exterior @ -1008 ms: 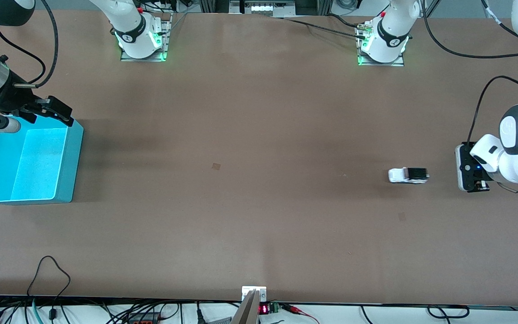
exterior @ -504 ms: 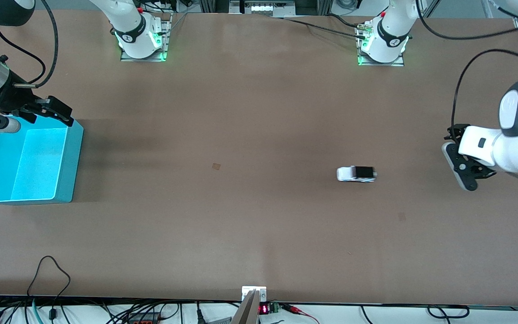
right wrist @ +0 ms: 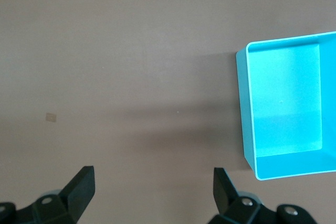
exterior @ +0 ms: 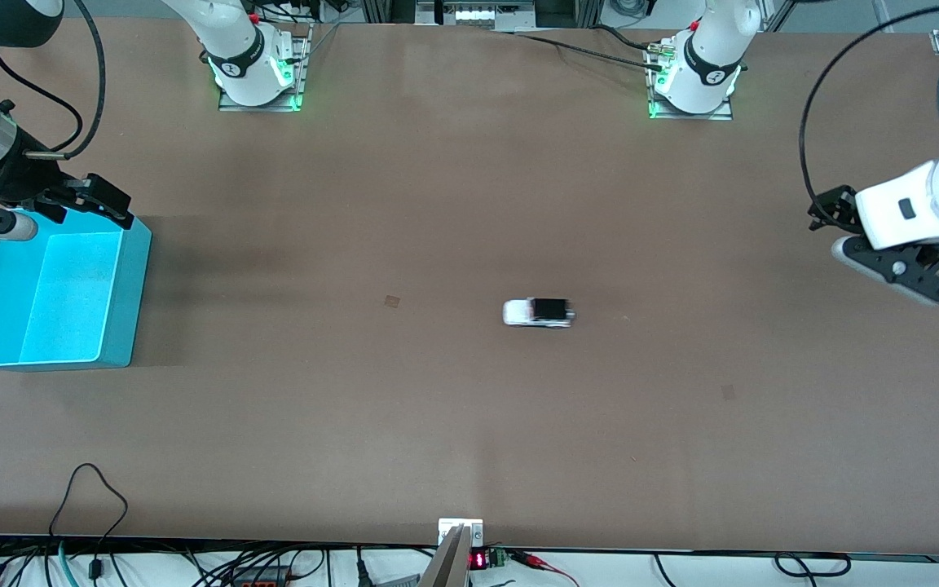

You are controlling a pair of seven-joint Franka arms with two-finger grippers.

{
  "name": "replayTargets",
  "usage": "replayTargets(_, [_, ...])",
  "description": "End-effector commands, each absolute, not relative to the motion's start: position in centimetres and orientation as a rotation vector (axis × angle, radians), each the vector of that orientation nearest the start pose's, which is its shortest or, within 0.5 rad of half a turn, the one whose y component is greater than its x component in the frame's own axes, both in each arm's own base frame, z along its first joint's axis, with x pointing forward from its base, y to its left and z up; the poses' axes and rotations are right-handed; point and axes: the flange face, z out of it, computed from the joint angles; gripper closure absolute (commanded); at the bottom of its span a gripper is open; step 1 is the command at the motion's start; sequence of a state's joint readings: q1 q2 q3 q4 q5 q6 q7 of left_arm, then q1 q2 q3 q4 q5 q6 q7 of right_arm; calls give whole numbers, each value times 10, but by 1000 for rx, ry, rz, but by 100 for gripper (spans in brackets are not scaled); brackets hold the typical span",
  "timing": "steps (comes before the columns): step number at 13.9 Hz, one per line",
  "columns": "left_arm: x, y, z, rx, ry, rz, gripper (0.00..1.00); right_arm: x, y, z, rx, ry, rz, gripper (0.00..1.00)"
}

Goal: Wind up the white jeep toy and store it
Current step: 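Open the left gripper, releasing the jeep to roll toward the blue bin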

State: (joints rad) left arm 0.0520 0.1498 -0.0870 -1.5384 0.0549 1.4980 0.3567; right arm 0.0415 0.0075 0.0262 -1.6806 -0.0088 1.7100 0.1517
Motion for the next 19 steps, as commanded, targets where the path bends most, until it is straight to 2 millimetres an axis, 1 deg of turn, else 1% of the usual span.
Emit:
replayTargets(1, [563, 3, 568, -3135, 341, 226, 0, 558, 37, 583, -3140, 134, -34, 0])
replayTargets(3, [556, 3, 586, -3139, 162, 164, 0, 558, 37, 583, -3140, 134, -34, 0])
replayTargets(5, [545, 1, 597, -3144, -52, 107, 0, 558, 37, 583, -3140, 134, -34, 0])
replayTargets(6, [541, -2, 595, -3143, -58, 104, 0, 558, 37, 583, -3140, 134, -34, 0])
replayTargets(7, [541, -2, 588, -3145, -54, 80, 0, 558, 37, 583, -3140, 134, -34, 0])
replayTargets(8, [537, 1, 591, -3146, -56, 18, 0, 558, 37, 583, -3140, 134, -34, 0])
replayTargets(9, [533, 8, 587, -3145, -77, 19, 0, 558, 37, 583, -3140, 134, -34, 0])
replayTargets(12, [532, 9, 585, -3142, -72, 39, 0, 558, 37, 583, -3140, 132, -32, 0])
replayTargets(14, [534, 7, 583, -3143, -2, 63, 0, 558, 36, 583, -3140, 134, -32, 0])
replayTargets(17, [533, 6, 584, -3143, 29, 65, 0, 558, 36, 583, -3140, 134, -32, 0])
replayTargets(19, [532, 6, 584, -3142, 125, 79, 0, 558, 35, 583, -3140, 137, -32, 0])
